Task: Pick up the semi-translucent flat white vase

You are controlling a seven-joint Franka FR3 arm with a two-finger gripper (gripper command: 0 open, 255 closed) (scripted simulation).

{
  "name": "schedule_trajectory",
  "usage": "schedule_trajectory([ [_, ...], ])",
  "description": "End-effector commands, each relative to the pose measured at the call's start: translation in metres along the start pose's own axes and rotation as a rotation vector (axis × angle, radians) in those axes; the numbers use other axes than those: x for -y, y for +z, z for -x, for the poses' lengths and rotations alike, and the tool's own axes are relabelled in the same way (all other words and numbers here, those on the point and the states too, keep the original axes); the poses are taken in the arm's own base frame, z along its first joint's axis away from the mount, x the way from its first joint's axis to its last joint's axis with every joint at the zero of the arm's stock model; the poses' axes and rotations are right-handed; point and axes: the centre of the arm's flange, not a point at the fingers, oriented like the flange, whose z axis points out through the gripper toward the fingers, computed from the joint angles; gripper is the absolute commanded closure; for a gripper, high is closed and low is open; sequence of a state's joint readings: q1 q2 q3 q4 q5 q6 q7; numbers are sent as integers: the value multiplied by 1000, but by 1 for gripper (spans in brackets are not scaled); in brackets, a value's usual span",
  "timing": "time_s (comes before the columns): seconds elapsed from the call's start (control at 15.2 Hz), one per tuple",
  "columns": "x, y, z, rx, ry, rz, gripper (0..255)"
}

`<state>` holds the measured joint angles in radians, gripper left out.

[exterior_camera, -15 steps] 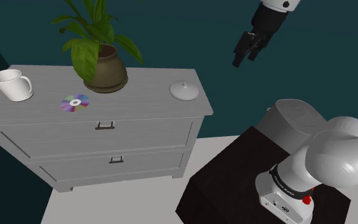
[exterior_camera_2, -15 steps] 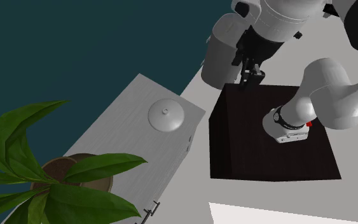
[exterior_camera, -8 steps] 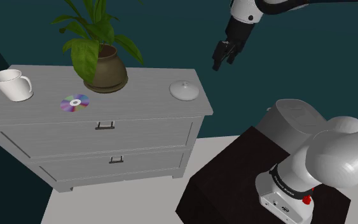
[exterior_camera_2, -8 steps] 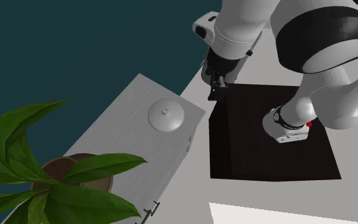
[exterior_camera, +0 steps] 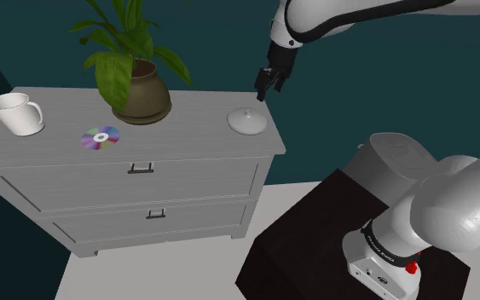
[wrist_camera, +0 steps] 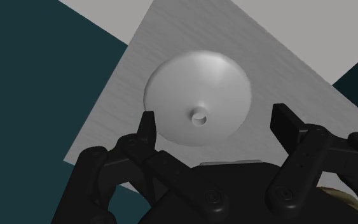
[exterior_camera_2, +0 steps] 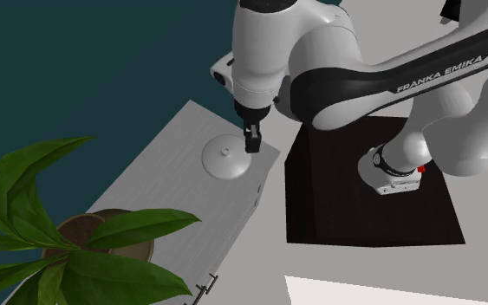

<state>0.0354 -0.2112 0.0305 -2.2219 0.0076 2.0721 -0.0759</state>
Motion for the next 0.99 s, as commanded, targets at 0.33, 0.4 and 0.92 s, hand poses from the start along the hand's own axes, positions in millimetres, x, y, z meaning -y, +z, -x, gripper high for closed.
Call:
schedule_trajectory([
  [0.33,0,57,-57,15,-58,-1,0],
  [0.4,0,62,-57,15,-58,-1,0],
  [0.92,0,96,-55,15,-58,-1,0],
])
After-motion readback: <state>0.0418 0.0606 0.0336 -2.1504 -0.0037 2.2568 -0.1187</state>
